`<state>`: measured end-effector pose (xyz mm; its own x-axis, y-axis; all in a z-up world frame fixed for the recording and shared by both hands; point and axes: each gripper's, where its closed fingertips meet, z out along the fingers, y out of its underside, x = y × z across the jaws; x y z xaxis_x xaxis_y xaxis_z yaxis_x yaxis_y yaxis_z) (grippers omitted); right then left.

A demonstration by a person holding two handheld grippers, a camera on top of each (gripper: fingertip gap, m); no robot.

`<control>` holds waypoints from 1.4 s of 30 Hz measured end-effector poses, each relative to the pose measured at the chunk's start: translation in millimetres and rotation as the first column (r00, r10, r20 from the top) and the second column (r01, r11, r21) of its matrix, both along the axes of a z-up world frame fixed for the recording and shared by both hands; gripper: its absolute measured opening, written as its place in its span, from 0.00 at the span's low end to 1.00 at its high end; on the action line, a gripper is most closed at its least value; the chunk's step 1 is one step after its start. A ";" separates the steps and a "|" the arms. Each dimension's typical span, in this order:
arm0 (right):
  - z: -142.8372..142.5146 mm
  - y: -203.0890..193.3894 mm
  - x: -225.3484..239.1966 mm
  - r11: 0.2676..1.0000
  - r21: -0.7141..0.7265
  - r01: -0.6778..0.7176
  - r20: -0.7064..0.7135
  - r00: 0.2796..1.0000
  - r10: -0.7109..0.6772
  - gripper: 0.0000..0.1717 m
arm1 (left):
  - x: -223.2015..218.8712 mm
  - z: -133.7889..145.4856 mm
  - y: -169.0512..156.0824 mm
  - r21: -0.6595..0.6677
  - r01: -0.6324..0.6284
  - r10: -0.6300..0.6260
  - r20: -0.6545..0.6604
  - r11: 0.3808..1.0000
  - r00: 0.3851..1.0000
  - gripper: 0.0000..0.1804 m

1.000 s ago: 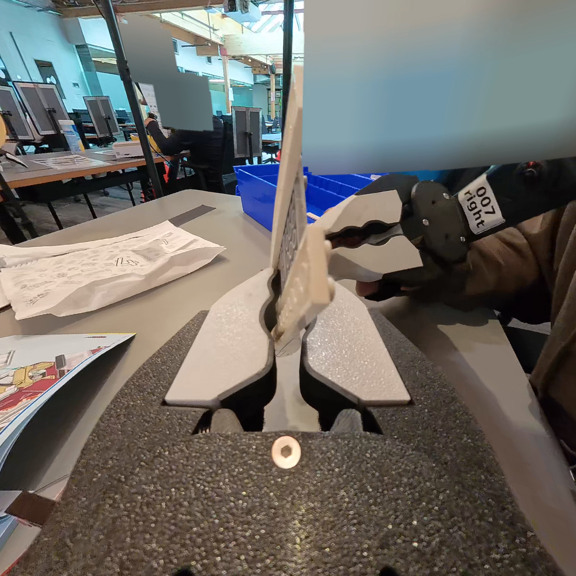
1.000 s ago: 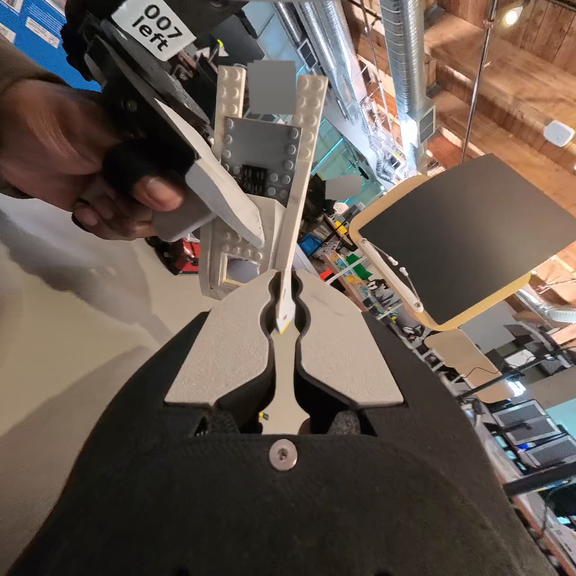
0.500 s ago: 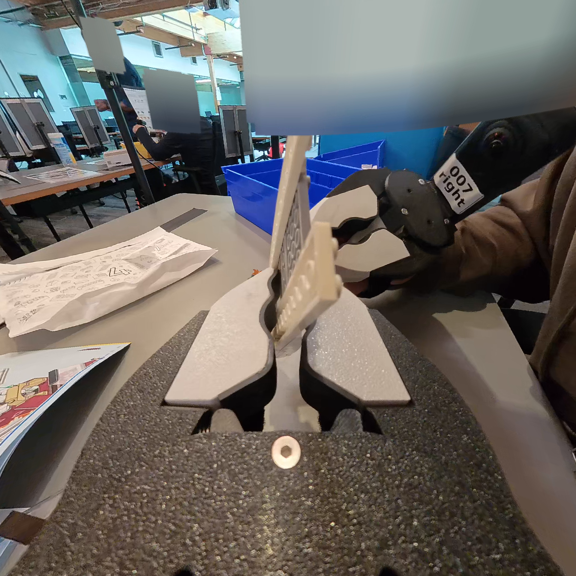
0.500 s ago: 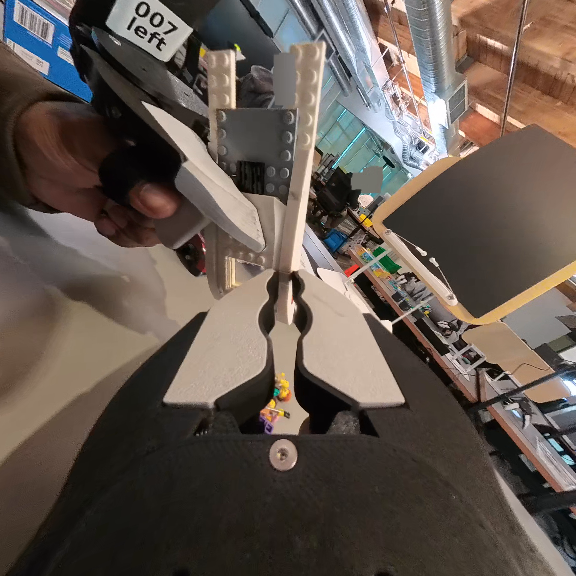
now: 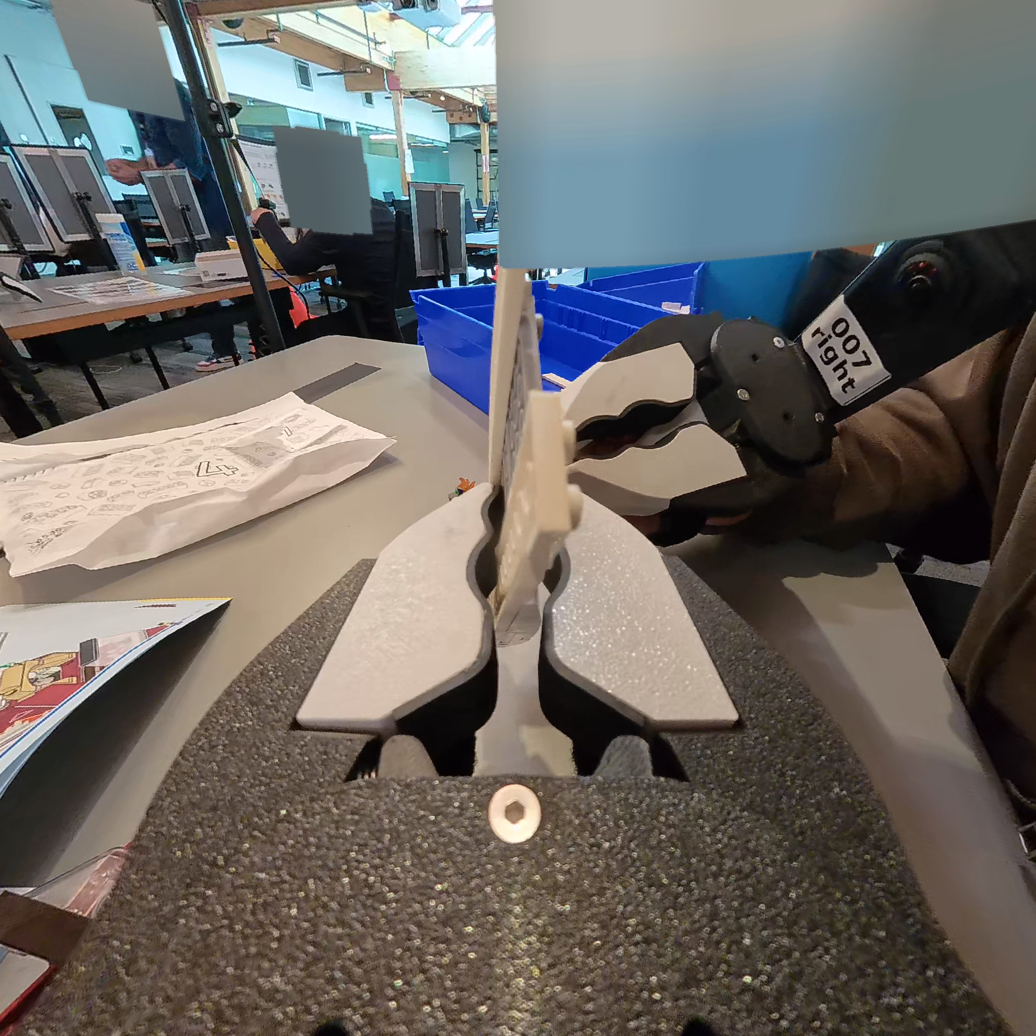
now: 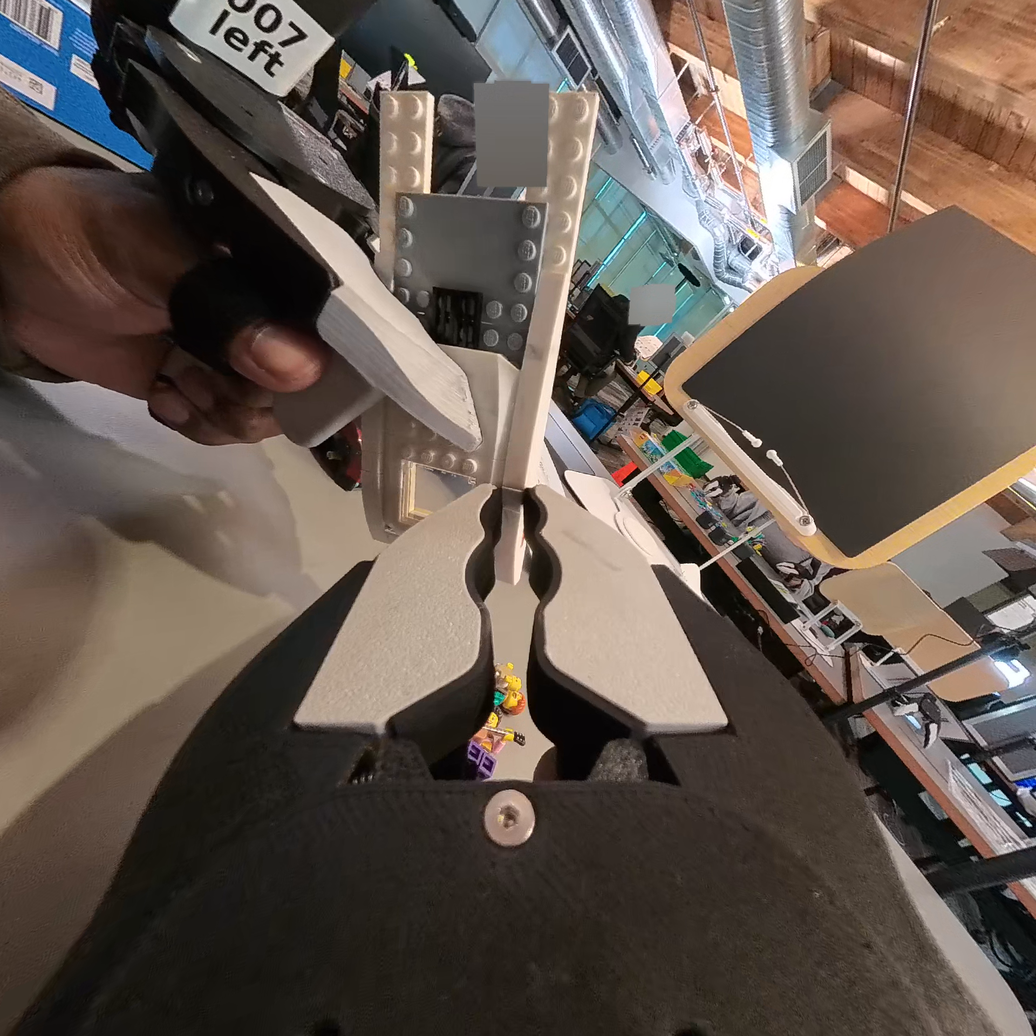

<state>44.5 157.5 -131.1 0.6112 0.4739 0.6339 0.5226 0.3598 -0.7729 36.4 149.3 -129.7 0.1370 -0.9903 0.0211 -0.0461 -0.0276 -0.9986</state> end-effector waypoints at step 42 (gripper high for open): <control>4.2 -1.8 -0.6 0.998 -0.052 -0.028 -0.100 0.995 0.022 0.10 | -0.7 3.7 -1.7 0.041 0.003 -0.003 0.002 0.999 1.000 0.06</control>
